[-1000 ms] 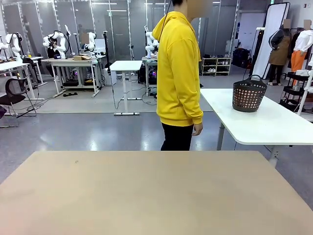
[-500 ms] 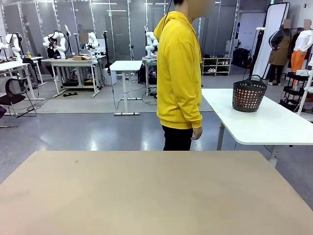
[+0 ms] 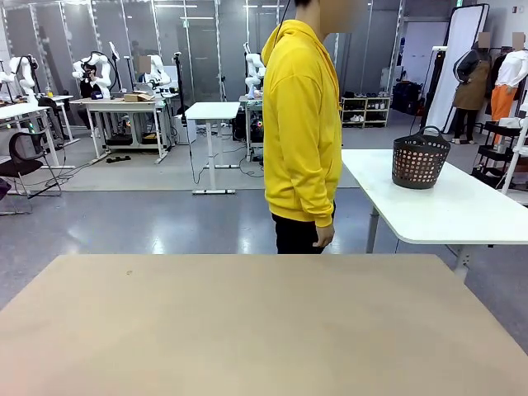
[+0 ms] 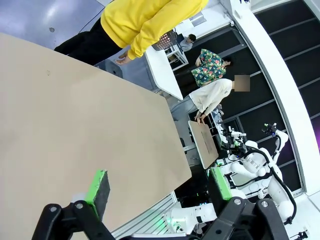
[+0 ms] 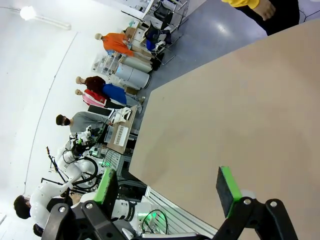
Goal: Fold the towel.
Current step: Grab the top end of the 100 cm Hotel Towel extended by the human.
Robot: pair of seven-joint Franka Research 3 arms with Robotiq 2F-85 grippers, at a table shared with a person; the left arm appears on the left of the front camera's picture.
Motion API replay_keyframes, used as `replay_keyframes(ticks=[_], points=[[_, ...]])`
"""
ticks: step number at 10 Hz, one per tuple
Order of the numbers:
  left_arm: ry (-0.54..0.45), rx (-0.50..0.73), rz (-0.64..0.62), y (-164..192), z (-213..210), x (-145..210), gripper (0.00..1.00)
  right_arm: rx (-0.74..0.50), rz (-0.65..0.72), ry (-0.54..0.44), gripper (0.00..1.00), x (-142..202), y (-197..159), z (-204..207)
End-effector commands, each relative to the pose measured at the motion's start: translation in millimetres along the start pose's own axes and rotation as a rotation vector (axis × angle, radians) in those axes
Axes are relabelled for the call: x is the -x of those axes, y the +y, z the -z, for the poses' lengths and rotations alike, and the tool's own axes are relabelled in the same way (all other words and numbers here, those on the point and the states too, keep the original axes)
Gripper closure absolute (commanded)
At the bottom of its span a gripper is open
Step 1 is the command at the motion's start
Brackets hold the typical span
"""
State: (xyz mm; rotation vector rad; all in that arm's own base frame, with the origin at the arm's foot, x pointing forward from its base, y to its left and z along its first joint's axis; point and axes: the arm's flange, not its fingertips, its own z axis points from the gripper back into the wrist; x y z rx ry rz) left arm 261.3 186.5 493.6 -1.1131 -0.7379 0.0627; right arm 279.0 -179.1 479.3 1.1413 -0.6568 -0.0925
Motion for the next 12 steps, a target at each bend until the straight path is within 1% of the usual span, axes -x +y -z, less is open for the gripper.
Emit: replay_keyframes(ticks=[1, 12], points=[[0.002, 0.003, 0.0, -0.6, 0.7, -0.3, 0.0, -0.004, 0.001, -0.003, 0.0, -0.1, 0.0, -0.6], [0.002, 0.003, 0.0, -0.6, 0.7, -0.3, 0.0, -0.004, 0.001, -0.003, 0.0, -0.1, 0.0, -0.6]])
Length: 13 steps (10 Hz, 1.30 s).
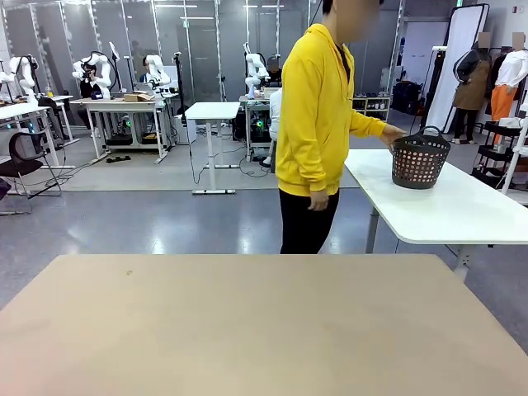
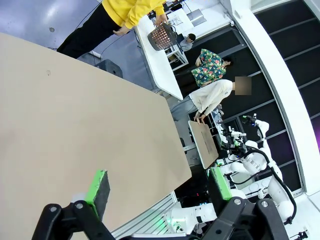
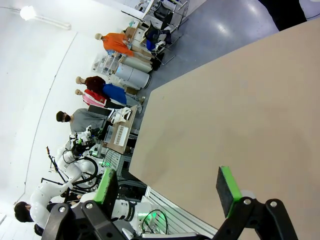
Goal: Fold the towel.
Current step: Grab the top end of the 100 cm Hotel Towel extended by the human.
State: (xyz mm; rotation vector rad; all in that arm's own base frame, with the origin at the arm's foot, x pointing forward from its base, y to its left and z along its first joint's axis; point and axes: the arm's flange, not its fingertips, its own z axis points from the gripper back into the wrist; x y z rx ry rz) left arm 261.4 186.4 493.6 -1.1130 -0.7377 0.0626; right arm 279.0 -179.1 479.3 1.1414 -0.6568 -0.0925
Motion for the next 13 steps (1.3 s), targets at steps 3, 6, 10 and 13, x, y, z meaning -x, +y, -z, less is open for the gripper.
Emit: replay_keyframes(ticks=[3, 6, 10, 13], points=[[0.002, 0.003, 0.0, -0.6, 0.6, -0.3, 0.0, -0.004, 0.001, -0.003, 0.0, -0.1, 0.0, -0.6], [0.002, 0.003, 0.0, -0.6, 0.6, -0.3, 0.0, -0.004, 0.001, -0.003, 0.0, -0.1, 0.0, -0.6], [0.002, 0.003, 0.0, -0.6, 0.6, -0.3, 0.0, -0.004, 0.001, -0.003, 0.0, -0.1, 0.0, -0.6], [0.002, 0.003, 0.0, -0.6, 0.6, -0.3, 0.0, -0.004, 0.001, -0.003, 0.0, -0.1, 0.0, -0.6]])
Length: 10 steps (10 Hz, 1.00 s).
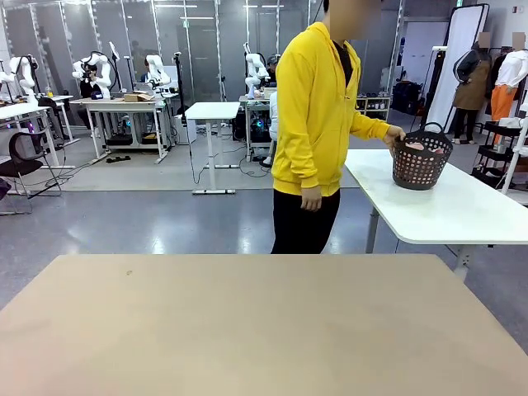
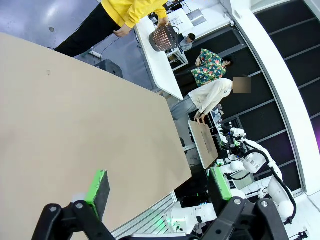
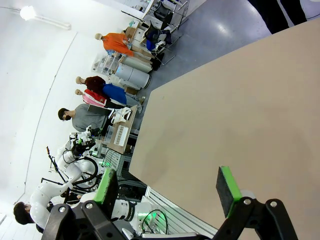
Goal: Fold the towel.
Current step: Grab the top end of the 100 cm Hotel Towel extended by the human.
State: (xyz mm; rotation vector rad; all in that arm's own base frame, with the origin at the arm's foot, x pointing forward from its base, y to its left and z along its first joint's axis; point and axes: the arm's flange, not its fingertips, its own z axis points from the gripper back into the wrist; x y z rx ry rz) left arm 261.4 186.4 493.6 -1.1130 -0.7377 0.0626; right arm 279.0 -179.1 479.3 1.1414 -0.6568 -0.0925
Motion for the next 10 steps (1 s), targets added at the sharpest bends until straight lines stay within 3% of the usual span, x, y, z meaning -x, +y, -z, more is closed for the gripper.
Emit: replay_keyframes(ticks=[1, 10], points=[[0.002, 0.003, 0.0, -0.6, 0.6, -0.3, 0.0, -0.004, 0.001, -0.003, 0.0, -0.1, 0.0, -0.6], [0.002, 0.003, 0.0, -0.6, 0.6, -0.3, 0.0, -0.004, 0.001, -0.003, 0.0, -0.1, 0.0, -0.6]])
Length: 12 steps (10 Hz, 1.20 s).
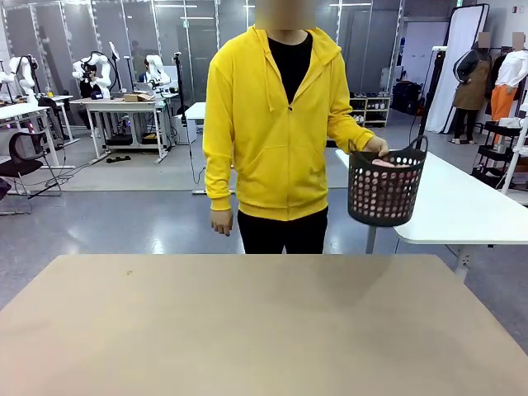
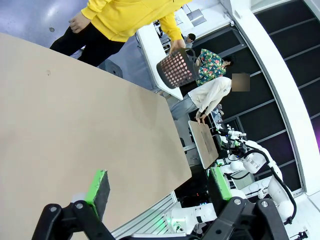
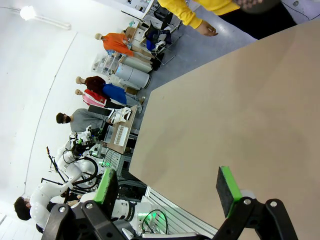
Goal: Fold the towel.
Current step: Grab the top end of the 100 cm Hotel Towel extended by the human.
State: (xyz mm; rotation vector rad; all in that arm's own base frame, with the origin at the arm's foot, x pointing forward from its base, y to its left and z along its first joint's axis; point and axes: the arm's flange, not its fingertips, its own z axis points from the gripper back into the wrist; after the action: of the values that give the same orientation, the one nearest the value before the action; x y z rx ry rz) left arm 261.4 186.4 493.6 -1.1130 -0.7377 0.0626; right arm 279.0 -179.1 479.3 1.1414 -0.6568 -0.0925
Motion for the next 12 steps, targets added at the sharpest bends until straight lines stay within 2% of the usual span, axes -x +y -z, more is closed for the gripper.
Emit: replay_keyframes(ticks=[1, 12], points=[[0.002, 0.003, 0.0, -0.6, 0.6, -0.3, 0.0, -0.004, 0.001, -0.003, 0.0, -0.1, 0.0, -0.6], [0.002, 0.003, 0.0, -0.6, 0.6, -0.3, 0.0, -0.004, 0.001, -0.003, 0.0, -0.1, 0.0, -0.6]])
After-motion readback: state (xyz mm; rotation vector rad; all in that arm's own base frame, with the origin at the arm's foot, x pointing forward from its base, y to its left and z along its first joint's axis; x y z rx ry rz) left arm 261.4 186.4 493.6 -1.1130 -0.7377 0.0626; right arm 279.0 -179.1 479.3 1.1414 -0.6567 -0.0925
